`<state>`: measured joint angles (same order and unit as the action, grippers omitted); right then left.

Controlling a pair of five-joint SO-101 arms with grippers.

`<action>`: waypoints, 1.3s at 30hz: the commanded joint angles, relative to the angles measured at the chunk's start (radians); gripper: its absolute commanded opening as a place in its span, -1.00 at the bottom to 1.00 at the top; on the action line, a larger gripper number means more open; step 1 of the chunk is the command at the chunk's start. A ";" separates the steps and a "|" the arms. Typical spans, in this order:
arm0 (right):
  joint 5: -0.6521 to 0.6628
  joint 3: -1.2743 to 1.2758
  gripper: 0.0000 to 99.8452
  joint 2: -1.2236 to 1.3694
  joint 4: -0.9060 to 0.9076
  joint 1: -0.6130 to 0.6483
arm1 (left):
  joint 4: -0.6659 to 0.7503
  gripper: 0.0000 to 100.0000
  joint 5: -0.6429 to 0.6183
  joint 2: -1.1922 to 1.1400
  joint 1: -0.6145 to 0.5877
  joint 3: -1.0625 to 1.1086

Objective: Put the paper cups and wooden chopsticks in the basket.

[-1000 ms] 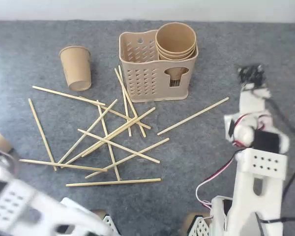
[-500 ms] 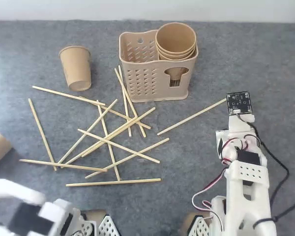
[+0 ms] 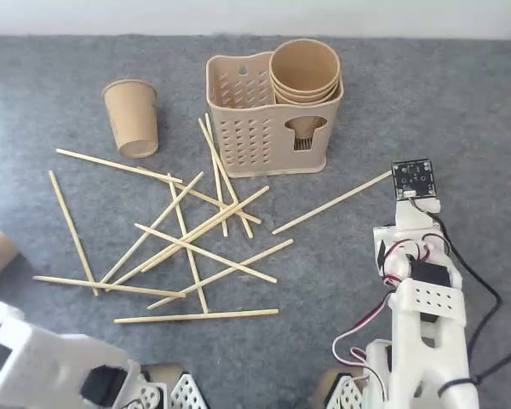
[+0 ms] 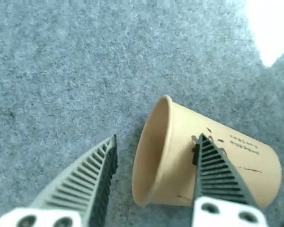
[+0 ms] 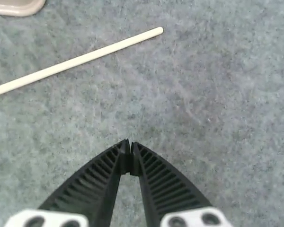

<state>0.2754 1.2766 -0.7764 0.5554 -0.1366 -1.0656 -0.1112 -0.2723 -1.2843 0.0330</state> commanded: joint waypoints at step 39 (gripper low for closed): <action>0.034 -0.006 -0.98 -0.039 0.013 -0.015 | -0.689 -0.98 -0.201 -0.011 0.677 -1.047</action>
<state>0.2954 1.2766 -0.7764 0.5616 -0.1366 -1.7177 -0.3107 -0.3015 -0.7380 -0.8401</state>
